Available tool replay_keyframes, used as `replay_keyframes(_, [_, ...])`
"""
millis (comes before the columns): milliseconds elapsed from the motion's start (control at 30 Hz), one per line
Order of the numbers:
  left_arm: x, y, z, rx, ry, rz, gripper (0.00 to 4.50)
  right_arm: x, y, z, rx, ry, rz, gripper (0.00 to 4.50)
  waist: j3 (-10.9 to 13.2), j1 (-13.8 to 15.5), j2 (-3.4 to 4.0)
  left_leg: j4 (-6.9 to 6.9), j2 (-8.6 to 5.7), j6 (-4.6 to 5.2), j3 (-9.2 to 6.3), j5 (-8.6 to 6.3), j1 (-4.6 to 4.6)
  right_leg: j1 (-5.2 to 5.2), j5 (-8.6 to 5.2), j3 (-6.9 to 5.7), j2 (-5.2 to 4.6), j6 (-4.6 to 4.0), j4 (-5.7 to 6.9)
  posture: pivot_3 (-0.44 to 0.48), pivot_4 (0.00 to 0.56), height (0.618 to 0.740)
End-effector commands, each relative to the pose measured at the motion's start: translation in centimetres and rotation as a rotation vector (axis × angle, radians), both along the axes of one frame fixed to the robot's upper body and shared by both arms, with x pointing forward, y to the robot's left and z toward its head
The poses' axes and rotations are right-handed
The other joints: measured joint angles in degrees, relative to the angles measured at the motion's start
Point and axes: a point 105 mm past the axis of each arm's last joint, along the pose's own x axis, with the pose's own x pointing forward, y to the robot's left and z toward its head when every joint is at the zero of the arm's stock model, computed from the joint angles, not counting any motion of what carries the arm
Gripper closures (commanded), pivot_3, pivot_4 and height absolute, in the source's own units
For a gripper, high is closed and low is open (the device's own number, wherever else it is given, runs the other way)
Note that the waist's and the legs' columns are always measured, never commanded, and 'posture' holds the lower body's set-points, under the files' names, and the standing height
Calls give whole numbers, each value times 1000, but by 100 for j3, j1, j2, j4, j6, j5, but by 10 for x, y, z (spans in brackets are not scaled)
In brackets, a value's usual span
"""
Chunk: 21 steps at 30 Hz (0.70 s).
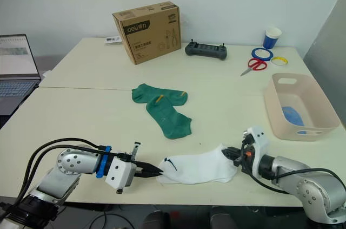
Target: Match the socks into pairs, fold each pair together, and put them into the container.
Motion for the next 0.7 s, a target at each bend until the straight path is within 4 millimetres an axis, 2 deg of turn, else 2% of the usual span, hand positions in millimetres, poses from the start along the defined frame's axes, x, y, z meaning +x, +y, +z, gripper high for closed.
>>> replay_keyframes(33, [4, 0, 17, -53, -61, 7, 4500, -1, -5, 11, 5, -37, 3, 4472, 0, 0, 0, 0, 0, 0, 0, 0, 0, 0, 0, 0, 0, 0, 0, 0, 150, 740])
replay_keyframes(100, [4, 0, 21, -60, -68, 9, 4500, -1, -7, 13, 9, -36, 2, 4472, 0, 0, 0, 0, 0, 0, 1, 0, 0, 0, -1, 0, -1, -2, 0, 0, 150, 740])
replay_keyframes(267, [3, 11, 15, 5, -84, -13, 4500, -1, -7, 12, 7, -35, 8, 4472, 0, 1, 0, -1, 0, 0, 0, 0, 1, 0, 0, -1, 0, 0, 0, 0, 150, 740])
replay_keyframes(400, [7, 10, 16, -7, -94, -3, 4500, 1, -5, 11, 15, -36, 5, 4472, 0, 0, 0, -2, 0, 0, 1, 0, 0, -1, -1, 0, -1, -1, 0, 0, 150, 740])
replay_keyframes(700, [4, 3, 2, 4, -71, 4, 4500, -1, -3, 3, 14, -18, -9, 4472, 0, 0, 0, -2, 0, 0, 3, 0, 0, -1, 1, 0, -1, 3, 0, 0, 150, 740])
